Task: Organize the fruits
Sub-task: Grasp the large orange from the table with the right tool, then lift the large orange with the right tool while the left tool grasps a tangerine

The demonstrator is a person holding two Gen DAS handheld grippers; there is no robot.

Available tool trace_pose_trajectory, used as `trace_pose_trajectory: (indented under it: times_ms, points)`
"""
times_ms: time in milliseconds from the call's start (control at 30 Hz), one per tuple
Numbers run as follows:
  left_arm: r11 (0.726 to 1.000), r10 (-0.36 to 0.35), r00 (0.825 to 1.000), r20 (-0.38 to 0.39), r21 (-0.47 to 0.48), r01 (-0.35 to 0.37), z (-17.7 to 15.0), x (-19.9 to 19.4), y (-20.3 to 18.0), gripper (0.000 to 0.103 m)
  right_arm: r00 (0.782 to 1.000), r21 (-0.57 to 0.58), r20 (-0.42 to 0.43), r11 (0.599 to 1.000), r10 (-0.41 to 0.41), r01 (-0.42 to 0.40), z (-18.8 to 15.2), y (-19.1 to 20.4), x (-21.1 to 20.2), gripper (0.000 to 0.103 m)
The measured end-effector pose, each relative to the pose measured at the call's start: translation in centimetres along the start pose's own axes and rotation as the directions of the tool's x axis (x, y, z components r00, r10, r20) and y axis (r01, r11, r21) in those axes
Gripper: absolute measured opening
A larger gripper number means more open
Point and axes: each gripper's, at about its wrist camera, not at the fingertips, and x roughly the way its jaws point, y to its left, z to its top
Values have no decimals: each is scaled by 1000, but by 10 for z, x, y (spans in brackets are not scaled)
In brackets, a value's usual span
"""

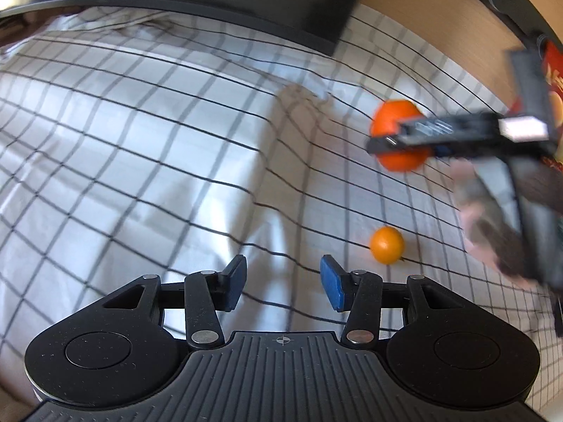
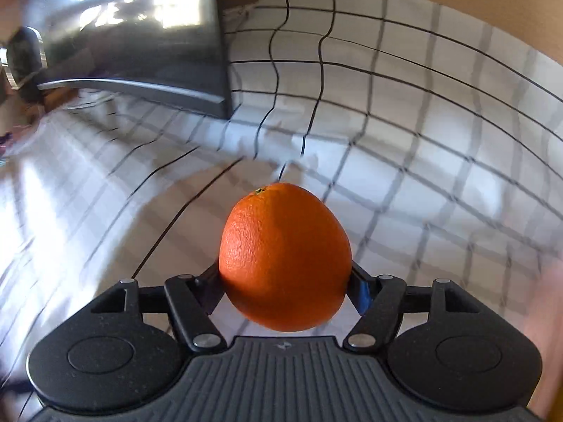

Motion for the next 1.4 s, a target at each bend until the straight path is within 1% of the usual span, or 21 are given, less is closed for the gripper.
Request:
trace_pose_trajectory:
  times_ms: [100,233,333,467,500,533,600,633,667,767,833,1000,1067,1133,1267,1400]
  points:
    - [997,-57,998,3,46,57,-1,6,-12,51,1000,42,0,999,18,-18,-39,-7,-46,70]
    - [983,-107,994,14,153,103,4,17,-38,51,1000,95,-16,995,-10,12,-108,-22,-93,70]
    - [969,-98,995,5,228,94,8,30,-59,51,999,134,-37,990,-33,38,-155,-32,-114,70]
    - [951,-79,997,-26,297,83,7,45,-77,51,996,256,-49,963,-70,80,-205,-51,-128,70]
    - [947,-71,997,-33,311,78,6,48,-81,51,998,285,-20,956,-62,65,-214,-56,-135,70]
    - [944,-59,998,-31,324,66,5,50,-84,50,998,313,-11,948,-65,65,-221,-59,-140,70]
    - [938,-49,998,-35,341,58,3,51,-89,45,997,341,5,937,-77,71,-231,-61,-145,70]
    - [937,-55,998,-41,342,66,2,51,-91,41,996,358,21,931,-83,70,-237,-64,-147,71]
    - [936,-63,997,-47,344,76,2,51,-93,39,995,371,42,926,-91,69,-241,-65,-151,73]
    - [924,-76,995,-58,371,92,-2,50,-104,39,987,386,87,918,-138,94,-250,-69,-164,79]
    - [918,-85,994,-66,384,103,-6,49,-111,39,982,394,107,914,-153,99,-256,-72,-172,80]
    - [904,-96,992,-80,410,120,-14,48,-123,39,974,415,112,900,-197,135,-264,-81,-179,85]
    - [901,-98,991,-90,415,127,-17,50,-125,39,970,400,88,899,-228,175,-263,-82,-177,85]
    - [901,-95,990,-101,414,129,-19,52,-124,40,964,353,78,912,-253,210,-260,-78,-172,85]
    - [906,-91,990,-109,405,128,-20,53,-122,41,959,278,111,934,-262,223,-248,-66,-163,85]
    - [911,-91,990,-107,392,126,-19,51,-120,42,938,246,150,930,-313,271,-233,-62,-146,85]
